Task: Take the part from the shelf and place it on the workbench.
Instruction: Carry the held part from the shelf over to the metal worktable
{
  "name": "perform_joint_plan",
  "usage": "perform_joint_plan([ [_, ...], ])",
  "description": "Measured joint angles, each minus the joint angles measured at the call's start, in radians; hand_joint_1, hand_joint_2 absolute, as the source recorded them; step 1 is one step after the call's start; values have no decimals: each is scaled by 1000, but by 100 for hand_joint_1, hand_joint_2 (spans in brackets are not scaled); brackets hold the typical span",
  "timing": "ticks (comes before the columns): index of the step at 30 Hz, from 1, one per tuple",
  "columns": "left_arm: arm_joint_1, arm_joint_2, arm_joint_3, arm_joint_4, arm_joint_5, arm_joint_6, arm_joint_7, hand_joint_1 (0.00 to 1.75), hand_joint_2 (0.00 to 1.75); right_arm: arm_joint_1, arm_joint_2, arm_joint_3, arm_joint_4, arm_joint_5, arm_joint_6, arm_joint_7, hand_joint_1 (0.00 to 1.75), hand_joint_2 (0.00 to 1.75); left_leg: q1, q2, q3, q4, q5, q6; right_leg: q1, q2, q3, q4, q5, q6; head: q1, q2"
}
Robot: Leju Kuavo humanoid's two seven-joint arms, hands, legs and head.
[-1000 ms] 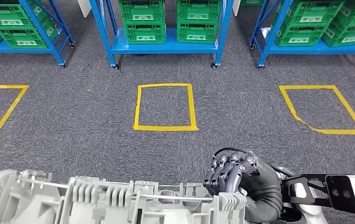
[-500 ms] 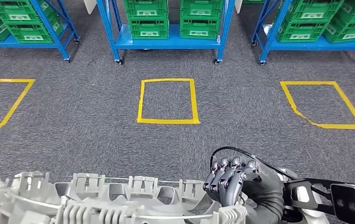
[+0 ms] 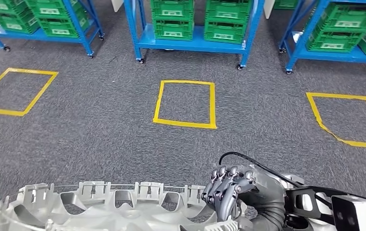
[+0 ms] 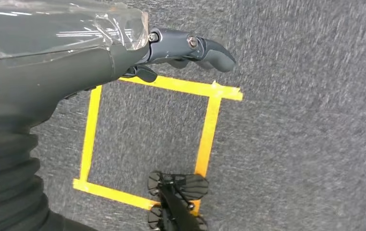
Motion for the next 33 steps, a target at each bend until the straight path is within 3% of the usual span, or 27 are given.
perform_joint_plan([
  [2,2,0,1,0,3,0,0,0,175,-3,0,2,-2,0,0,0,169,175,-4,-12,-4,-9,5,11,0,-17,0,-4,4,8,0,0],
  [4,4,0,3,0,5,0,2,0,175,-8,-1,4,-4,2,0,-2,169,175,2,-31,0,-24,21,21,-1,7,-10,15,-9,14,1,0],
  [5,3,-1,3,0,6,-1,4,0,175,-10,-2,5,-4,4,-1,-5,169,175,5,-42,1,-31,30,25,-2,32,-28,52,-30,14,3,0],
  [7,-3,-2,3,2,10,-5,7,0,175,-12,-6,6,-4,12,-3,-13,169,175,8,-65,-6,-33,40,30,-7,75,-90,186,-89,10,6,0],
  [9,-9,-3,6,6,4,-13,-4,0,175,-14,-12,10,-4,29,-4,-19,169,175,7,-92,-15,-31,45,29,-9,83,-136,287,-120,15,7,0],
  [10,-14,-3,10,10,-7,-17,-18,0,175,-18,-16,12,-4,41,-5,-22,169,175,7,-106,-17,-29,46,28,-10,84,-132,281,-111,22,7,0],
  [11,-20,-3,16,15,-24,-21,-37,0,175,-22,-21,16,-5,57,-7,-27,169,175,7,-120,-19,-25,47,27,-11,87,-107,231,-87,31,7,0],
  [13,-34,-3,31,25,-60,-35,-76,0,175,-31,-29,26,-8,87,-12,-38,169,175,7,-146,-26,-13,45,21,-15,113,-35,85,-33,42,7,0],
  [15,-46,-3,48,33,-85,-60,-102,0,175,-39,-38,36,-13,107,-16,-51,169,175,5,-164,-37,-2,44,12,-14,131,-3,12,-11,32,7,0],
  [17,-53,-3,75,38,-96,-112,-112,0,175,-50,-45,47,-16,125,-17,-69,169,175,5,-175,-49,1,48,2,-12,122,-6,11,-7,16,7,0],
  [18,-57,-3,93,40,-99,-141,-114,0,175,-58,-48,52,-17,134,-18,-76,169,175,7,-174,-54,5,47,-3,-13,115,-6,11,-5,11,6,0],
  [20,-68,-3,128,42,-107,-181,-119,0,175,-71,-53,62,-18,145,-20,-86,169,175,8,-141,-77,51,18,-14,-17,99,-6,9,-2,1,2,0],
  [22,-84,-3,154,45,-120,-192,-128,0,175,-78,-58,70,-19,147,-21,-89,169,175,10,-94,-138,177,-47,-24,-16,78,-6,9,-3,-5,-3,0],
  [23,-93,-3,165,49,-127,-195,-132,0,175,-82,-60,73,-19,147,-20,-91,169,175,13,-82,-172,248,-76,-28,-14,66,-8,9,-3,-7,-4,0],
  [24,-101,-2,174,55,-130,-198,-135,0,175,-85,-62,77,-19,147,-19,-93,169,175,15,-76,-195,295,-89,-30,-13,53,-9,9,-4,-7,-4,0],
  [25,-108,-2,184,64,-133,-202,-137,0,175,-88,-65,81,-19,147,-16,-97,169,175,16,-72,-198,304,-84,-30,-12,41,-10,9,-4,-7,-4,0],
  [26,-114,-2,195,74,-134,-206,-139,0,175,-93,-67,85,-18,147,-14,-101,169,175,16,-67,-179,269,-62,-28,-11,30,-10,9,-4,-7,-4,0],
  [27,-119,-1,206,82,-136,-210,-140,0,175,-98,-69,89,-17,147,-13,-105,169,175,15,-55,-140,199,-29,-23,-9,19,-9,9,-4,-6,-4,0],
  [29,-131,1,225,94,-147,-211,-140,0,175,-110,-73,96,-15,147,-10,-110,169,175,5,-12,-65,57,14,-8,-3,-2,-8,9,-5,-5,-3,0],
  [31,-141,1,238,102,-168,-200,-139,0,175,-122,-77,103,-10,146,-7,-117,169,175,-4,7,-42,6,20,3,1,-22,-8,8,-6,1,-3,0],
  [33,-144,0,250,109,-188,-182,-139,0,175,-132,-79,109,-3,143,-4,-123,169,175,-2,-16,-42,-1,28,10,2,-37,-8,7,-8,10,-3,0],
])
